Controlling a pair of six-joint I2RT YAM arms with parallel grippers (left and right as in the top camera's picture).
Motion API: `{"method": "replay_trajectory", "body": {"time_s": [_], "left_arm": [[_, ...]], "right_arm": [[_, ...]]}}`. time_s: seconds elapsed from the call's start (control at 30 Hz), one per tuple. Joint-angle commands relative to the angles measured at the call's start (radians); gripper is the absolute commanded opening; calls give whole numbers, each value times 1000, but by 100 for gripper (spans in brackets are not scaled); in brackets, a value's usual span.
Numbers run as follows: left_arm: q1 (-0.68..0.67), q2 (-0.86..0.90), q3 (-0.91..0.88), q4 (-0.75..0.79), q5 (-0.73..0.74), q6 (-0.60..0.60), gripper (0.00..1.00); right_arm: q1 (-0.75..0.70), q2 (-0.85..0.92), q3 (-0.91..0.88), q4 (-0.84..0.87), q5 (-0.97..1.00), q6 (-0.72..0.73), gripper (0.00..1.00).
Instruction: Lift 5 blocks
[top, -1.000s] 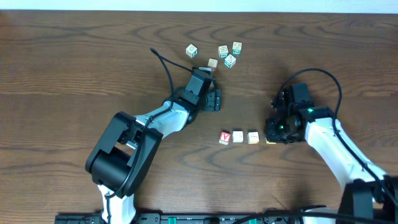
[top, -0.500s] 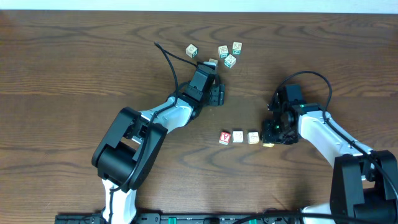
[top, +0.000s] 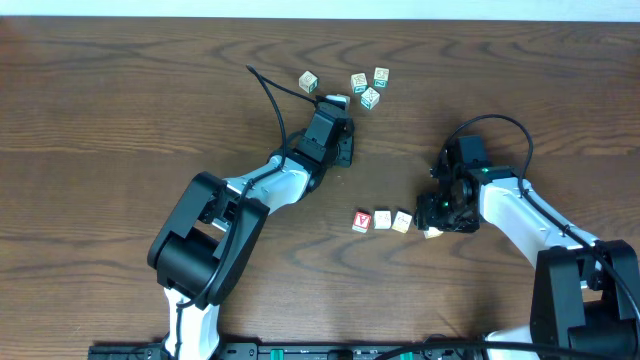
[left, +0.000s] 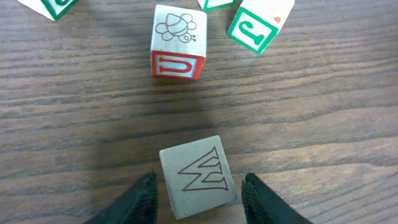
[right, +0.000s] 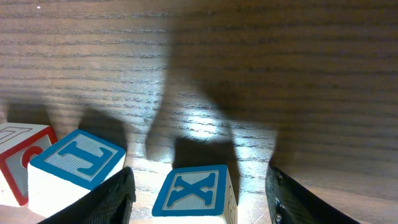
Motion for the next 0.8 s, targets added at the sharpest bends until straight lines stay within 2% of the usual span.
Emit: {"method": "replay_trajectory", "body": {"time_s": [0.0,0.1,0.33,0.67,0.77], "left_arm": [[1,15,24,2,-17,11,39],[1,15,24,1,-17,11,31],[1,15,24,0,-17,11,21],[0,-18,24,-81,-16,11,20],[0,-58,24,-132,-17,30,20]], "right_arm": [[-2,9,-6,-5,46,0,61],[-2,8,-6,-10,47,-2,58],[-2,-27,-2,-29,50,-24,58],[-2,-166,73,-137,77,-30,61],[-3,-181,79,-145,80,-30,55]]}}
